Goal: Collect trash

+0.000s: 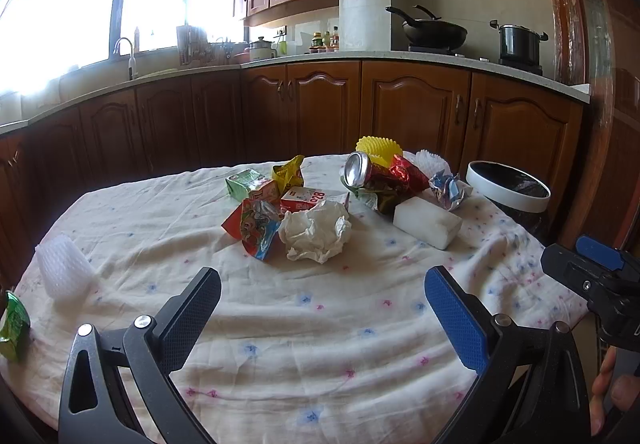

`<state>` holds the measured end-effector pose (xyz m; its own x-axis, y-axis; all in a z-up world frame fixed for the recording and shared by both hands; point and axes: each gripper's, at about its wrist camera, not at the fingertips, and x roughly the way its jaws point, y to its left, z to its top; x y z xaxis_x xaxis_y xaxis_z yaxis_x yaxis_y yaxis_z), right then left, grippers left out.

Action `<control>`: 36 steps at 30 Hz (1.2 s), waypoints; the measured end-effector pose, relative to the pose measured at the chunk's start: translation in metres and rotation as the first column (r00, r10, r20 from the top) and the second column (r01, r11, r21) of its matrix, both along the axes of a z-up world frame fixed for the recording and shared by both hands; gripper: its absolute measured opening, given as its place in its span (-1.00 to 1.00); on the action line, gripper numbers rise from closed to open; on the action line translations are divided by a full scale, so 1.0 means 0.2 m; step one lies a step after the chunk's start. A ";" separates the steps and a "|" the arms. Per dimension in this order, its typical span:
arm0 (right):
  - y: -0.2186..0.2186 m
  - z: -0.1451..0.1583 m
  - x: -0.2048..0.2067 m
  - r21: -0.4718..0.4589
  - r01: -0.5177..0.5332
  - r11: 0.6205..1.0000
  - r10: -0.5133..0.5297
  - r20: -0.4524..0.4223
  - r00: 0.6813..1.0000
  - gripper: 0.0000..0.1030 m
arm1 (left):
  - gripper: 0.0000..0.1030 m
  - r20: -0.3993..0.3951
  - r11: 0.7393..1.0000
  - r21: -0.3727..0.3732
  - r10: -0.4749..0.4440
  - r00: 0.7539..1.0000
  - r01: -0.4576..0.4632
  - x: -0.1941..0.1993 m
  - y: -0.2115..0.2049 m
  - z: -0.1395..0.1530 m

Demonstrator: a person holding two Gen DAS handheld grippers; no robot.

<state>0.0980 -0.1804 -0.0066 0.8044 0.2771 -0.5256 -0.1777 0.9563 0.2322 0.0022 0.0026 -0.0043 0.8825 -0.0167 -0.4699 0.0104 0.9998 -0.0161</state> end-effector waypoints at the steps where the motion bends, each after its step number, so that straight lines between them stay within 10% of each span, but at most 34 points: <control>1: 0.00 0.00 0.00 0.000 -0.001 1.000 0.001 0.000 1.000 1.00 | 0.98 -0.001 1.000 0.000 0.001 1.000 -0.001 0.00 0.00 0.00; 21: 0.00 -0.03 0.02 0.011 -0.014 1.000 0.015 -0.021 1.000 1.00 | 0.98 -0.039 1.000 -0.017 -0.006 0.999 0.005 0.06 0.02 -0.03; 36: -0.04 -0.05 0.28 0.069 -0.081 0.994 0.088 -0.111 0.990 1.00 | 0.89 -0.170 0.998 -0.054 -0.029 0.985 0.020 0.46 0.09 -0.02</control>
<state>0.1530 -0.1888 -0.0172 0.7128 0.3777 -0.5910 -0.2263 0.9214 0.3159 0.0937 0.0207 -0.0073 0.7886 -0.0656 -0.6115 0.0271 0.9970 -0.0720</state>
